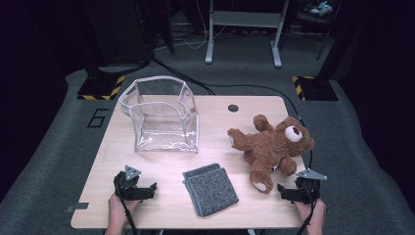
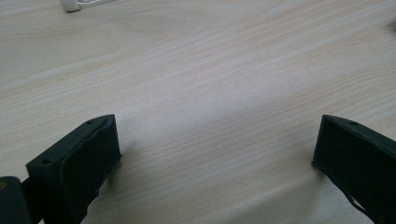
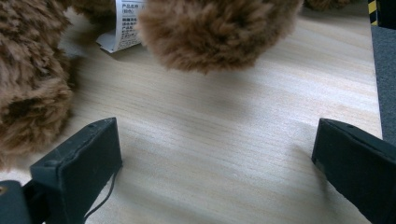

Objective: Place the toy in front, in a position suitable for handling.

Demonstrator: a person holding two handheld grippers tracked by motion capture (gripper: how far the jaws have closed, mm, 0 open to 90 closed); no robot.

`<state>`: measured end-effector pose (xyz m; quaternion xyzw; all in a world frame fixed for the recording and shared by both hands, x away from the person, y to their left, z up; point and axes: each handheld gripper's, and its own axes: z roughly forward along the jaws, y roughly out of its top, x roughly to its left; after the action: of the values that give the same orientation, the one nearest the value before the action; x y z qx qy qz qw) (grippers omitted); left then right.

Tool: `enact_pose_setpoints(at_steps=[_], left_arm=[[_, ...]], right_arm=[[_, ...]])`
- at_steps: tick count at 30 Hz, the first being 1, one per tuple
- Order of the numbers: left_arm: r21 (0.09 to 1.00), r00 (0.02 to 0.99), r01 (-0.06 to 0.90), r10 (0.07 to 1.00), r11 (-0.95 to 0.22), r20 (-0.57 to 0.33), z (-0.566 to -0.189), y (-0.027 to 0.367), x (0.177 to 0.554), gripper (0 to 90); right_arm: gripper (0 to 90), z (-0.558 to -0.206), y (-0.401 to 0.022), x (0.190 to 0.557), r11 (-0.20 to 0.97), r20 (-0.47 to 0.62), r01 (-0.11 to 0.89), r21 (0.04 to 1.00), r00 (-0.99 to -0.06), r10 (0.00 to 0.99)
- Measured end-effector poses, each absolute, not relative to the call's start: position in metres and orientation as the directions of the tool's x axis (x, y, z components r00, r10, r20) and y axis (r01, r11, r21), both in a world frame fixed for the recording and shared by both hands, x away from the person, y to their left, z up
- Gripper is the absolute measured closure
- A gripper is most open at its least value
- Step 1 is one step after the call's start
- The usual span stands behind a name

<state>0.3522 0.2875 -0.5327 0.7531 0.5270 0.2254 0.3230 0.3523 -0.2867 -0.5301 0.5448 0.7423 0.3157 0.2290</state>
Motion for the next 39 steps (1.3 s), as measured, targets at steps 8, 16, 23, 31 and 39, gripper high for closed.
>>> enact_pose_setpoints(at_steps=[8, 16, 23, 31, 39], left_arm=[[0.728, 0.334, 0.644, 0.943, -0.234, 0.008, -0.533, 0.287, 0.352, 0.0], [0.744, 0.336, 0.631, 0.942, -0.219, -0.007, -0.53, 0.293, 0.351, 0.0], [0.747, 0.345, 0.632, 0.938, -0.208, -0.03, -0.515, 0.301, 0.361, 0.0], [0.747, 0.351, 0.637, 0.934, -0.191, -0.06, -0.498, 0.308, 0.381, 0.0], [0.762, 0.344, 0.619, 0.938, -0.189, -0.048, -0.482, 0.31, 0.4, 0.1]], right_arm=[[0.7, -0.53, -0.287, 0.352, 0.207, 0.003, 0.665, 0.718, -0.301, 0.954], [0.6, -0.53, -0.287, 0.353, 0.207, 0.002, 0.665, 0.718, -0.3, 0.954], [0.6, -0.53, -0.287, 0.352, 0.205, 0.002, 0.664, 0.719, -0.298, 0.955], [0.7, -0.53, -0.287, 0.352, 0.204, 0.002, 0.663, 0.72, -0.297, 0.955], [0.6, -0.53, -0.287, 0.352, 0.205, 0.002, 0.663, 0.72, -0.297, 0.955]])
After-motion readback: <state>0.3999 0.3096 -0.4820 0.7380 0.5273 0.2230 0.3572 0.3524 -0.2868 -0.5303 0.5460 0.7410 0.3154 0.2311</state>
